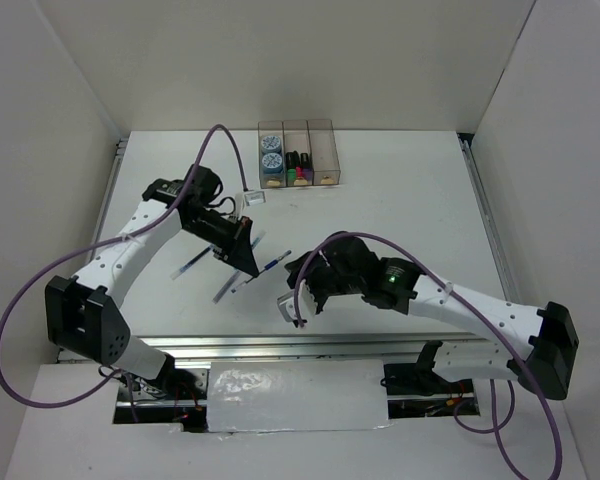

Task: Sort the stationery into containers
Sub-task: Pass the stationery from the left arm to the right

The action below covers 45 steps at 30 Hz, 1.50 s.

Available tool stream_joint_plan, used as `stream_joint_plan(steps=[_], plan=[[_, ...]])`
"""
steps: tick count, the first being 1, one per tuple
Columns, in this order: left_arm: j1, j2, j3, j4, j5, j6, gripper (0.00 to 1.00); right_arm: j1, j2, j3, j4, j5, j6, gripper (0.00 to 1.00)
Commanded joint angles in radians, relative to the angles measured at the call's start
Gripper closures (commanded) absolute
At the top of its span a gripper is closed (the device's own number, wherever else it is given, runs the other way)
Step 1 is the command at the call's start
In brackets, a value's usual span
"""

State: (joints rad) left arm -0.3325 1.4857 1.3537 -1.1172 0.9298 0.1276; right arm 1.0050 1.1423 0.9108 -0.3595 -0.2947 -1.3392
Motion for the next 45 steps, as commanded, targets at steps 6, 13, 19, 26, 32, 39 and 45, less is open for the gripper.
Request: stream_joint_plan(steps=[6, 13, 19, 26, 32, 39, 45], plan=[[0.001, -0.022, -0.018, 0.004, -0.014, -0.033, 1.00, 0.023, -0.052, 0.056, 0.036, -0.034, 0.029, 0.50], [-0.002, 0.004, -0.011, -0.019, 0.023, -0.017, 1.00, -0.012, 0.020, 0.077, 0.073, -0.049, 0.015, 0.47], [0.000, -0.001, -0.018, -0.018, 0.020, -0.017, 1.00, -0.035, 0.080, 0.086, 0.128, -0.052, 0.011, 0.48], [-0.002, -0.002, -0.025, -0.016, 0.018, -0.011, 1.00, -0.063, 0.122, 0.089, 0.149, -0.070, -0.006, 0.69], [0.003, -0.033, -0.048, -0.007, 0.053, 0.023, 0.82, -0.077, 0.125, 0.092, 0.152, -0.069, 0.002, 0.96], [0.120, -0.175, -0.157, 0.233, -0.003, -0.078, 0.28, -0.129, 0.067, 0.031, 0.145, -0.049, -0.018, 1.00], [0.288, -0.312, -0.097, 0.497, -0.196, -0.235, 0.01, -0.264, 0.040, 0.005, 0.131, -0.073, 0.091, 1.00]])
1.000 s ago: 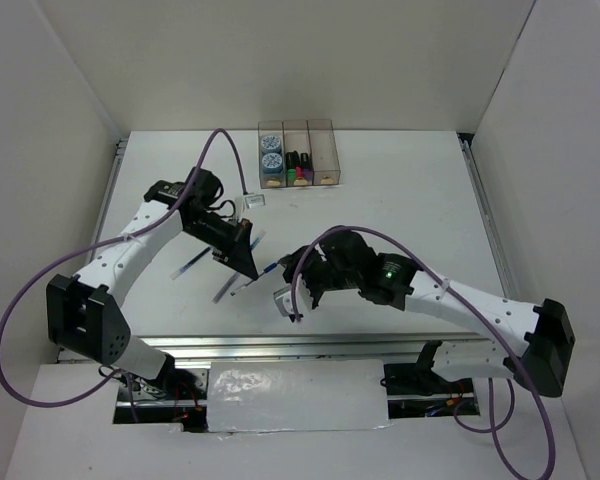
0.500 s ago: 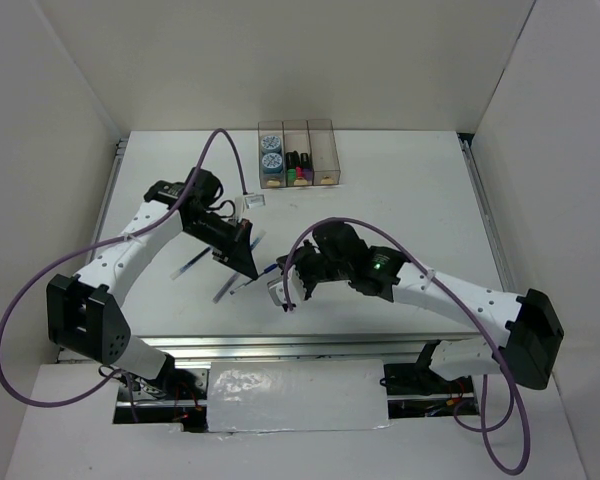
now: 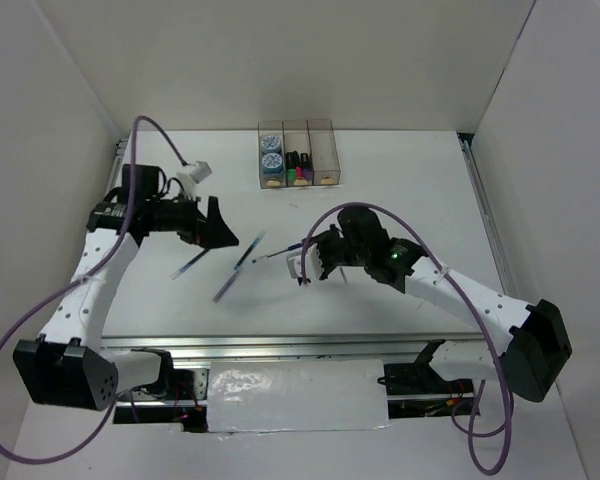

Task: Sort the stationery into containers
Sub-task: Pass the stationery from the left arm to the right, then place the stationery into the container

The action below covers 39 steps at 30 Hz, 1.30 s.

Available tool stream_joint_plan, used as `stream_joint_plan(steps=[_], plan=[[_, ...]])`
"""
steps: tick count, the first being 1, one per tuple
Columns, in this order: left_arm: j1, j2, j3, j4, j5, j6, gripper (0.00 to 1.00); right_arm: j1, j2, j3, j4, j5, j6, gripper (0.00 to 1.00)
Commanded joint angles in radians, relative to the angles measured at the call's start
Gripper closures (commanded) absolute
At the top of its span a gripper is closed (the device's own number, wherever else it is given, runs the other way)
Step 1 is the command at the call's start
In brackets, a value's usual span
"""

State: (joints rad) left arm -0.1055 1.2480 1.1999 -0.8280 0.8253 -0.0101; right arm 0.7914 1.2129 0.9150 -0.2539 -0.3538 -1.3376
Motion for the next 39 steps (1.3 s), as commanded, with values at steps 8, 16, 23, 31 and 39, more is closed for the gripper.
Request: stream_joint_plan(steps=[8, 16, 23, 31, 39], plan=[[0.102, -0.171, -0.054, 0.431, -0.435, -0.134, 0.01, -0.320, 0.250, 0.337, 0.062, 0.074, 0.932, 1.00], [0.092, -0.223, -0.224, 0.546, -0.597, -0.212, 0.01, -0.494, 0.730, 0.890, -0.153, 0.222, 1.546, 1.00], [0.096, -0.174, -0.241, 0.492, -0.687, -0.188, 0.01, -0.515, 1.014, 1.153, -0.105, 0.302, 1.649, 1.00], [0.102, -0.188, -0.330, 0.501, -0.718, -0.208, 0.01, -0.515, 1.136, 1.237, -0.030, 0.260, 1.667, 1.00], [0.102, -0.119, -0.301, 0.419, -0.772, -0.050, 0.02, -0.511, 1.191, 1.245, -0.012, 0.230, 1.657, 0.73]])
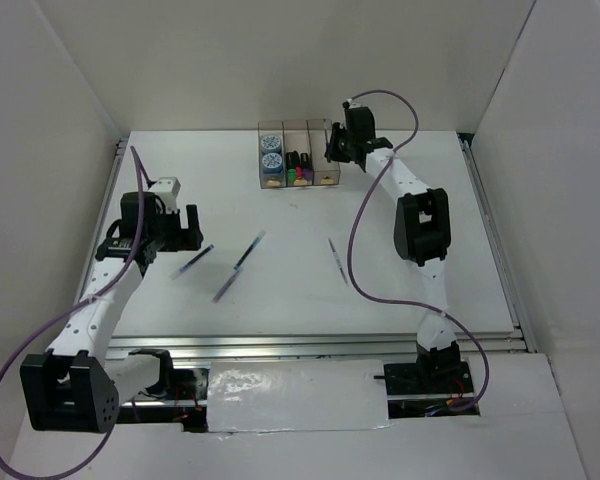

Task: Sort the stationery into containers
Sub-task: Place the stationery into the container, then grab a piece of stationery with the left arm

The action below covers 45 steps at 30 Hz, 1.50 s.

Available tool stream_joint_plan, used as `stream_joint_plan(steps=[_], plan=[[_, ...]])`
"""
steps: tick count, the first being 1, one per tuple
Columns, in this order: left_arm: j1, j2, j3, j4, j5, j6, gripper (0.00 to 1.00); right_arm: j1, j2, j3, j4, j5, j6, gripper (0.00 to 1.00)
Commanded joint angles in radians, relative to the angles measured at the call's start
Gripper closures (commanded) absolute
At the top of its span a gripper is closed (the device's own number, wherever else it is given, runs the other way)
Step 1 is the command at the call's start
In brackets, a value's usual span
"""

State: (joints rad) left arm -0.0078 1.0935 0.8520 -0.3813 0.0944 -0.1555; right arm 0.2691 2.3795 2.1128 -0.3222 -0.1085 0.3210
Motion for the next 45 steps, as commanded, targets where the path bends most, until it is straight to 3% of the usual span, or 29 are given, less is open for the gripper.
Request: stream_joint_plan(steps=[1, 3, 7, 11, 14, 16, 19, 23, 31, 35, 45], plan=[[0.003, 0.073, 0.064, -0.050, -0.047, 0.124, 0.04, 0.010, 0.024, 0.049, 0.057, -0.019, -0.002, 0.71], [0.052, 0.104, 0.096, -0.094, -0.016, 0.208, 0.12, 0.013, 0.027, 0.044, 0.058, -0.017, -0.002, 0.66], [0.089, 0.163, 0.117, -0.132, 0.021, 0.289, 0.13, 0.015, 0.020, 0.036, 0.058, 0.001, -0.002, 0.57], [0.097, 0.207, 0.098, -0.206, 0.106, 0.434, 0.18, 0.012, -0.032, 0.010, 0.045, -0.043, -0.005, 0.58], [0.106, 0.236, 0.059, -0.240, 0.142, 0.557, 0.25, -0.001, -0.112, -0.022, 0.037, -0.181, -0.037, 0.61], [0.104, 0.249, 0.032, -0.225, 0.120, 0.576, 0.25, -0.013, -0.192, -0.071, 0.038, -0.303, -0.071, 0.61], [0.104, 0.279, 0.007, -0.173, 0.073, 0.600, 0.25, -0.016, -0.320, -0.187, 0.054, -0.368, -0.132, 0.58], [0.100, 0.354, 0.033, -0.127, 0.087, 0.602, 0.27, -0.007, -0.523, -0.376, 0.060, -0.372, -0.233, 0.57], [0.028, 0.543, 0.134, -0.053, 0.093, 0.525, 0.43, -0.024, -0.782, -0.597, -0.005, -0.350, -0.293, 0.57], [0.016, 0.612, 0.168, -0.024, 0.057, 0.498, 0.52, -0.037, -0.868, -0.666, -0.029, -0.342, -0.296, 0.57], [-0.021, 0.703, 0.232, -0.016, 0.036, 0.445, 0.61, -0.051, -0.962, -0.732, -0.061, -0.339, -0.301, 0.56]])
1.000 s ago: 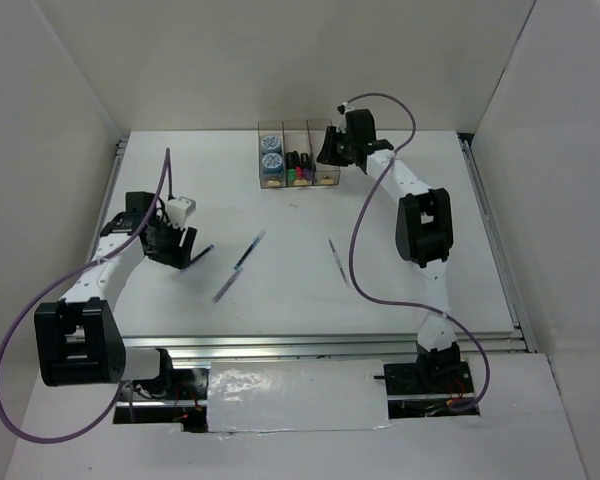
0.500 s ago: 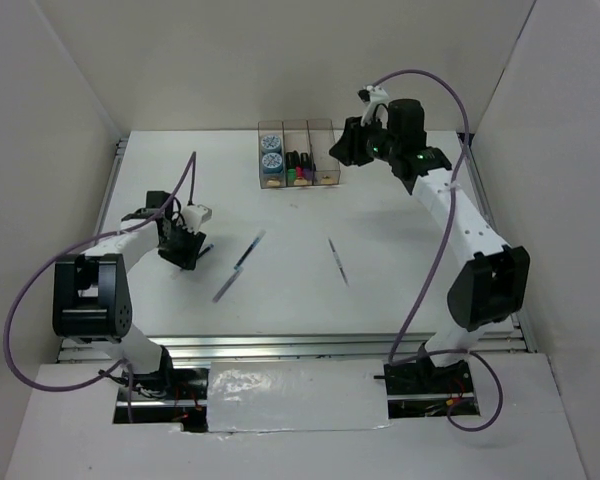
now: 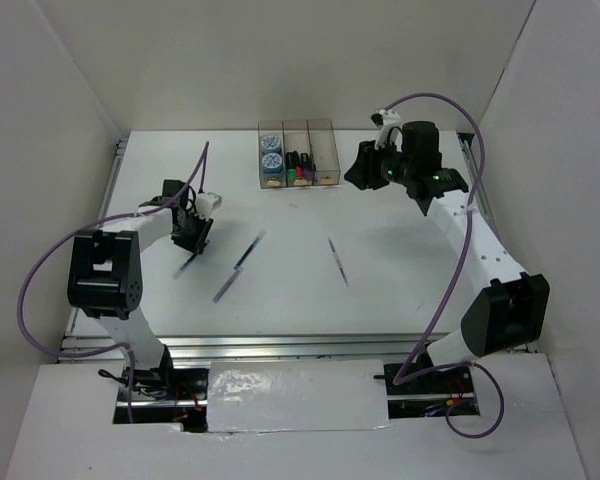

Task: Sort the stationery into containers
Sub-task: Grab a piece of stationery with the left arm

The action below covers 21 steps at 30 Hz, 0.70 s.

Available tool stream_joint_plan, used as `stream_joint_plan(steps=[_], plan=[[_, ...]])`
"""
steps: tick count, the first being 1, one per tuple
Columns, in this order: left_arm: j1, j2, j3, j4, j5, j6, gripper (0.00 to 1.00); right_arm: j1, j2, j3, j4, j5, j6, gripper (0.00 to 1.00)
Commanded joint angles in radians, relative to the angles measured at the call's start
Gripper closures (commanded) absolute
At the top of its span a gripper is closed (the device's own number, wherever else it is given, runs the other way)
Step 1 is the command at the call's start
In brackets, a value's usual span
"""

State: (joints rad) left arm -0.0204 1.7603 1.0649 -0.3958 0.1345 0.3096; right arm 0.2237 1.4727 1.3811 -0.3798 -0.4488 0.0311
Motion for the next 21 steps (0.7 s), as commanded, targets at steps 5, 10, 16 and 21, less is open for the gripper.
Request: stream_joint_plan(steps=[5, 10, 16, 21], plan=[[0.017, 0.022, 0.012, -0.017, 0.013, -0.004, 0.72, -0.004, -0.060, -0.008, 0.004, -0.001, -0.002, 0.56], [0.040, 0.048, 0.032, -0.038, 0.030, -0.021, 0.95, 0.008, -0.041, 0.001, 0.002, -0.008, 0.015, 0.57], [0.101, -0.103, 0.170, -0.083, 0.310, -0.214, 1.00, 0.035, -0.097, -0.014, 0.070, -0.054, 0.038, 0.58], [0.134, -0.371, 0.083, 0.222, 0.709, -0.654, 1.00, 0.075, -0.143, -0.027, 0.143, -0.189, 0.108, 0.56]])
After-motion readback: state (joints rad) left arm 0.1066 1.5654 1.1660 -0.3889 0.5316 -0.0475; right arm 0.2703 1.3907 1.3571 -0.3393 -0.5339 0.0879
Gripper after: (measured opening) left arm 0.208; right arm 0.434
